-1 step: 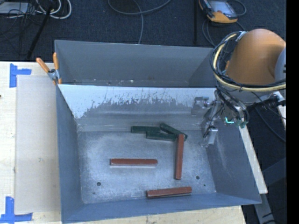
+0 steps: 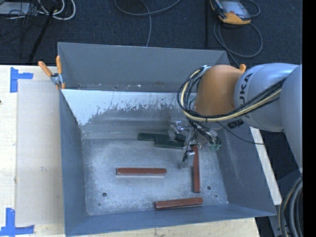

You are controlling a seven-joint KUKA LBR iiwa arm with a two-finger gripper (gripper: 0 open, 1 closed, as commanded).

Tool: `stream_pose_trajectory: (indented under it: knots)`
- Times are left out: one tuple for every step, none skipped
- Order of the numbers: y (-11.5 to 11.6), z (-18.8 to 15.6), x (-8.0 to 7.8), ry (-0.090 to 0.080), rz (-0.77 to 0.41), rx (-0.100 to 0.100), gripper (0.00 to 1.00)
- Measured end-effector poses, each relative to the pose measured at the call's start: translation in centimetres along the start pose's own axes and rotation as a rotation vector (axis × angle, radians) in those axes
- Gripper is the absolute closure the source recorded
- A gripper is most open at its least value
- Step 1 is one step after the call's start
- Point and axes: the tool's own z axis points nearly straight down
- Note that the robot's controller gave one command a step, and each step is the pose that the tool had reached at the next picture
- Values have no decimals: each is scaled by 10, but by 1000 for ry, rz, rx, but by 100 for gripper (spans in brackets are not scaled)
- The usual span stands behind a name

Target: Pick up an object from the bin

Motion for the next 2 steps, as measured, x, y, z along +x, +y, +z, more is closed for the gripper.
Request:
stream_pose_trajectory:
  knots:
    - [-1, -5, -2, -6, -1, 3, 100]
    - [0, -169, 8, -11, -147, 6, 100]
